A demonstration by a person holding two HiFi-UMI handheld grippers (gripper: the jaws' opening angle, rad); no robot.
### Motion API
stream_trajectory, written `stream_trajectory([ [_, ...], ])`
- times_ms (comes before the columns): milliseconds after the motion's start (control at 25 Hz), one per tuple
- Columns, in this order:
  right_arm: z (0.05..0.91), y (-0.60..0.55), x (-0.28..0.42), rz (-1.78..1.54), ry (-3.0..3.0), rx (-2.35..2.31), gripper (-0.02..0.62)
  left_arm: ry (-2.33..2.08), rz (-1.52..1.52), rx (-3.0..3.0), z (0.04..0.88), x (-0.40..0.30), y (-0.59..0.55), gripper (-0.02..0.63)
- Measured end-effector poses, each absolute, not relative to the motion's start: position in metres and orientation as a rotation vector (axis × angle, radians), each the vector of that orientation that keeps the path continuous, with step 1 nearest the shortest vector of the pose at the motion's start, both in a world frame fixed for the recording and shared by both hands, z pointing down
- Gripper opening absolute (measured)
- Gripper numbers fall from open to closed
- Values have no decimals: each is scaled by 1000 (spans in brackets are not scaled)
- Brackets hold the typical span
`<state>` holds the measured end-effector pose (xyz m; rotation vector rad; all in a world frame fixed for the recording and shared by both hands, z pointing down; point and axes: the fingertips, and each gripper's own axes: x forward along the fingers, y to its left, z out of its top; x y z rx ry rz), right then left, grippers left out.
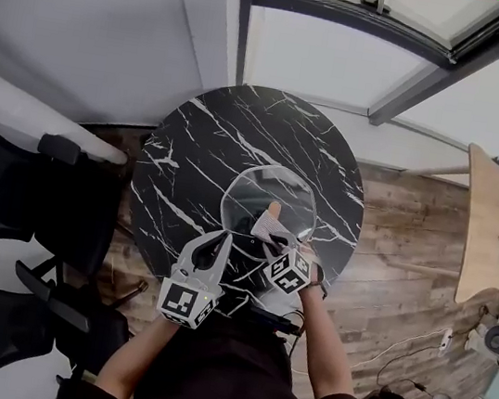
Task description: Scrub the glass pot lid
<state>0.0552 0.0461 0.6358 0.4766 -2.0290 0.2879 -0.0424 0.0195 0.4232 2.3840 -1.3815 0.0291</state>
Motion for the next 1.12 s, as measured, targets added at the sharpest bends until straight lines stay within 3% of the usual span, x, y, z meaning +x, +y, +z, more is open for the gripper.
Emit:
stream_trajectory([
  [280,611,82,59,365,-2081,392,74,-1370,35,2395,422,-37,20,3],
  [600,471,16,76,517,-2593,1166,77,-1455,-1,2404,398,-43,10,3],
  [720,414,4,91,420,-2658,1404,80,-1499,-45,2417,371,-46,6,3],
  [920,344,9,106,240,-2718,1629,80,-1563,-125,2483,325,-42,13,3],
  [1120,329,19,114,212,-2706,1720,81,-1571,-137,2515,316,-33,23,3],
])
